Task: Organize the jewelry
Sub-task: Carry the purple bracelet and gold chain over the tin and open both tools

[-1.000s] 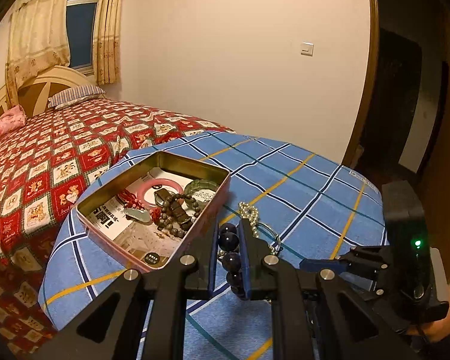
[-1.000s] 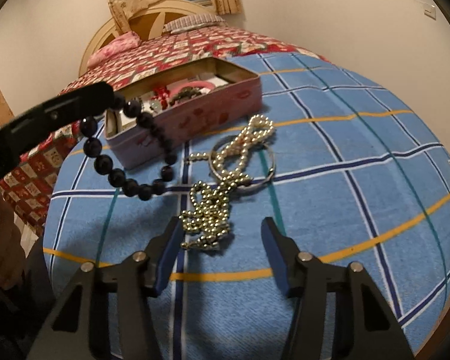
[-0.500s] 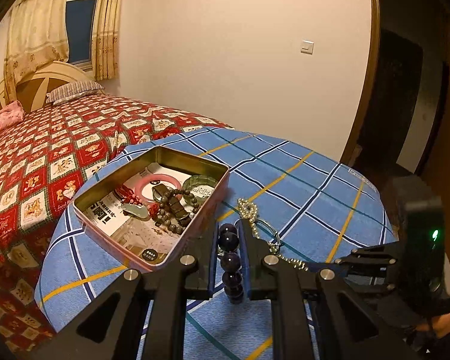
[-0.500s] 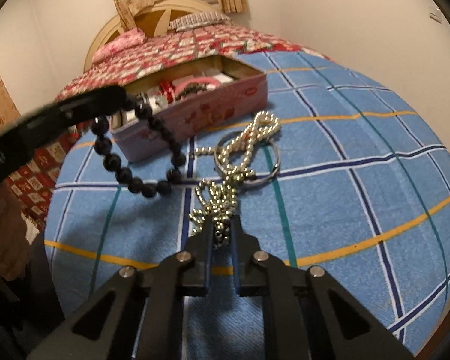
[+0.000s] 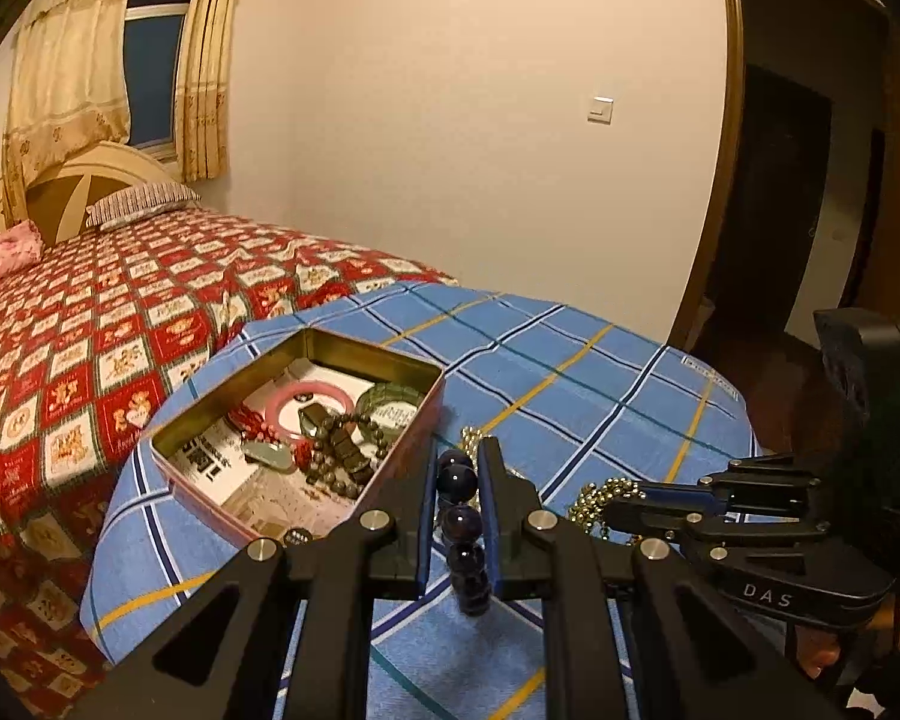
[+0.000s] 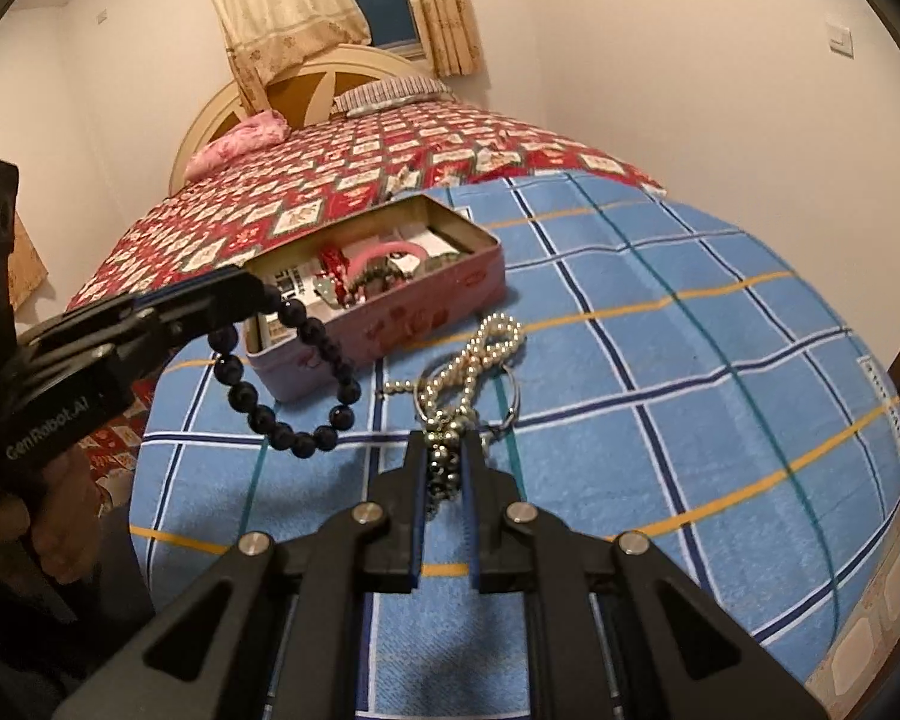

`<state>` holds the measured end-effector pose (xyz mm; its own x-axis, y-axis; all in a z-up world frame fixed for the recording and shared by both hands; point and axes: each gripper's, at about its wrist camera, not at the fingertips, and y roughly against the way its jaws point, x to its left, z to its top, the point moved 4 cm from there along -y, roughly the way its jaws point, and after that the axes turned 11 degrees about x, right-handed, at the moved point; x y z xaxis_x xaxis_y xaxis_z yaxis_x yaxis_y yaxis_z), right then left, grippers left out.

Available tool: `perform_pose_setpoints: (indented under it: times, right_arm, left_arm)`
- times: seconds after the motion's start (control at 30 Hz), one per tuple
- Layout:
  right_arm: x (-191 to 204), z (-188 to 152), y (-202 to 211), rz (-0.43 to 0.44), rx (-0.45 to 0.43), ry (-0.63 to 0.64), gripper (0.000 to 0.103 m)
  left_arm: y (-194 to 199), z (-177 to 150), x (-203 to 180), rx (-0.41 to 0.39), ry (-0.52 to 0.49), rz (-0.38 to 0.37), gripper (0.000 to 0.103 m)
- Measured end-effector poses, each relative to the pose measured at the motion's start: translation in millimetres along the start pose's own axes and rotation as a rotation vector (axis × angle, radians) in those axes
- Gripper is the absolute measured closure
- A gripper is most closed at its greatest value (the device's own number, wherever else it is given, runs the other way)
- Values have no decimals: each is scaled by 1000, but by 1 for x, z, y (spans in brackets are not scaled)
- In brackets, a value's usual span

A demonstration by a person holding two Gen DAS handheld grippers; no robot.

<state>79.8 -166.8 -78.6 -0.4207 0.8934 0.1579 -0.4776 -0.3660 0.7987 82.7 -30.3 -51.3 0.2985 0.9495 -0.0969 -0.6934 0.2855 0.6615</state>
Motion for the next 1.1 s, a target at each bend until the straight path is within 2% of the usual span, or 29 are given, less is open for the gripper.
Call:
perform_pose_setpoints:
  times: [0.63, 1.1]
  right_arm:
    - [6, 44, 15, -13, -75, 62, 91]
    - [21, 85, 12, -3, -100, 137, 91]
  left_arm:
    - [20, 40, 23, -94, -16, 61, 90]
    - [11, 63, 54, -100, -16, 114, 90]
